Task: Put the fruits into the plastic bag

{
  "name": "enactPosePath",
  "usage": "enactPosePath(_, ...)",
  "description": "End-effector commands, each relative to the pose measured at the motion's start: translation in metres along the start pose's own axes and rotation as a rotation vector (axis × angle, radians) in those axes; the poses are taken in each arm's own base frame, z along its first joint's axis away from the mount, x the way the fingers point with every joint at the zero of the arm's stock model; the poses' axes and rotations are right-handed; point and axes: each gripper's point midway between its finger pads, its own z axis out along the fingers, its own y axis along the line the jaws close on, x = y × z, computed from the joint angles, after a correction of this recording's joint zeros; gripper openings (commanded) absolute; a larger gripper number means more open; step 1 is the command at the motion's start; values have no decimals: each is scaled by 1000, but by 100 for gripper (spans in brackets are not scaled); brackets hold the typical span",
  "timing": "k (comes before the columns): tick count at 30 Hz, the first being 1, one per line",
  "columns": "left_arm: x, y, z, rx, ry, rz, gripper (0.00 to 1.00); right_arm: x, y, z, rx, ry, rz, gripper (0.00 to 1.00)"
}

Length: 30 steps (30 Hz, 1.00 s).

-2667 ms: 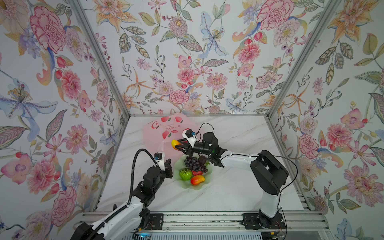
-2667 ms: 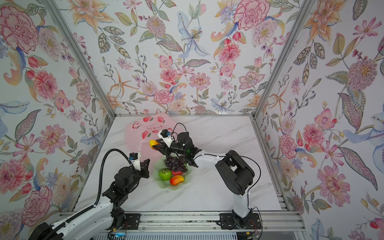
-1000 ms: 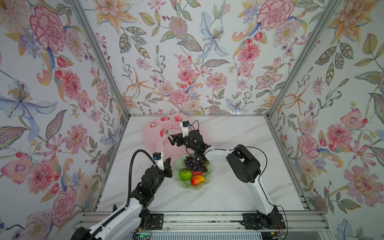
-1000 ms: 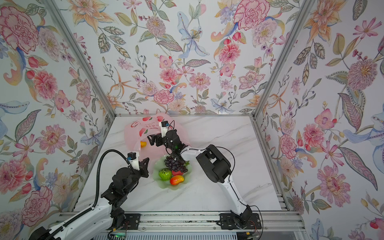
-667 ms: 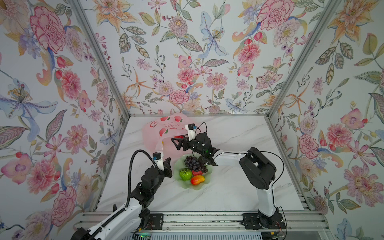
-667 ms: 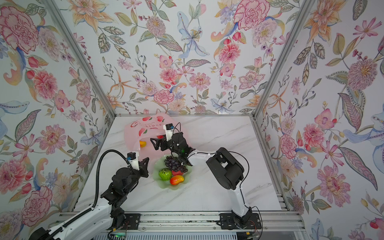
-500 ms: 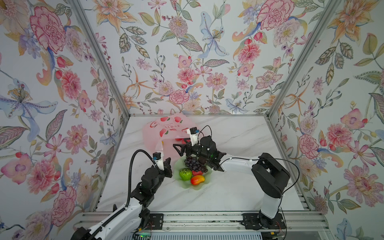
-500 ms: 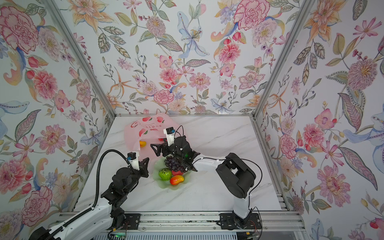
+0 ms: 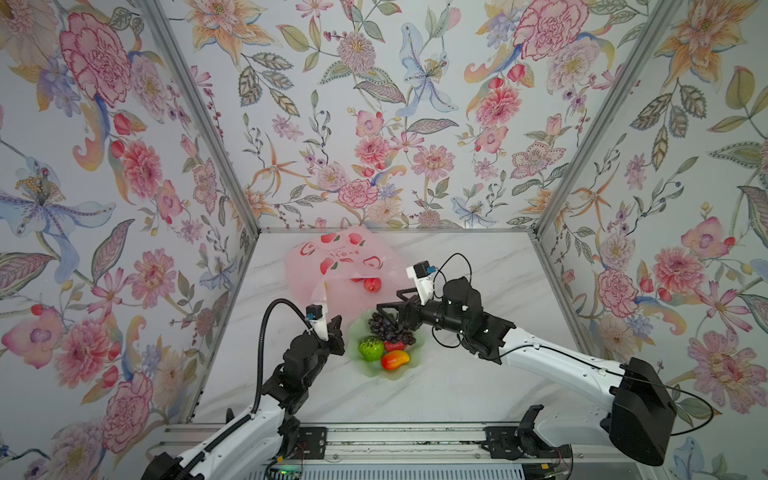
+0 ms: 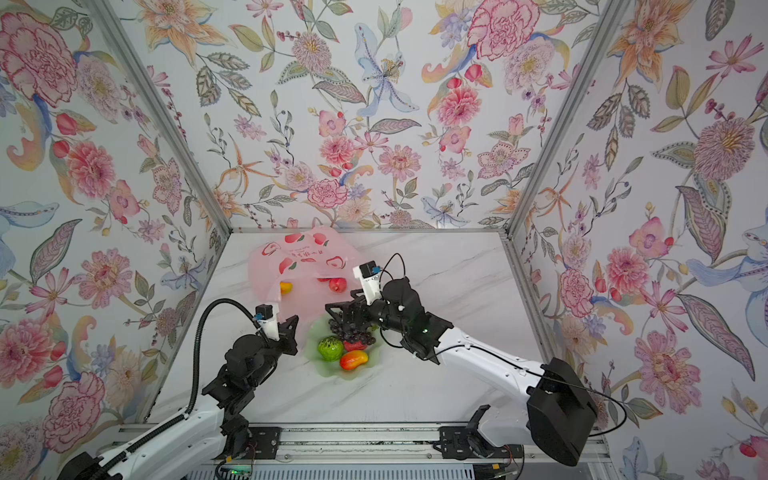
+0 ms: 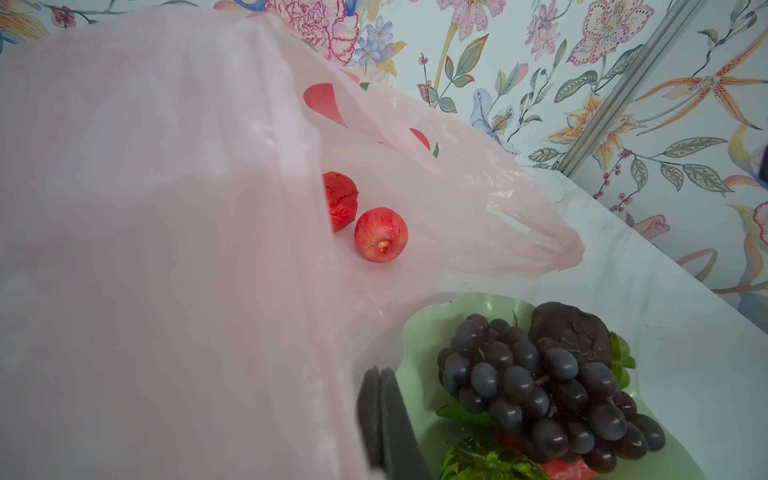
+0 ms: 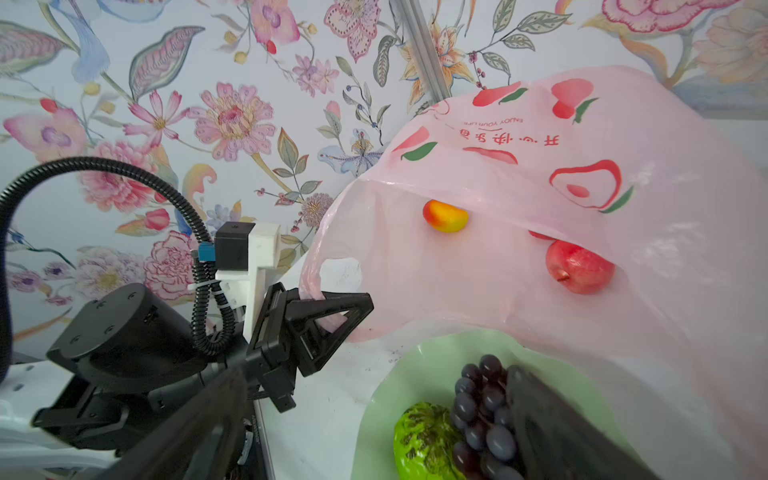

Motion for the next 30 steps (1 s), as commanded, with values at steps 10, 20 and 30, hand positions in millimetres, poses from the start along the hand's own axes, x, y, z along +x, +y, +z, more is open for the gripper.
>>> enactPosePath(10,-5,1,2,-5,-9,-9,0,87,-16,-18,187,314,158,99)
enactPosePath(20,-6,1,1,-6,-14,-11,0,129,-12,10,276,461,171,95)
enactPosePath(30,-6,2,-1,-6,-23,-15,0,159,-2,44,299,565,143,92)
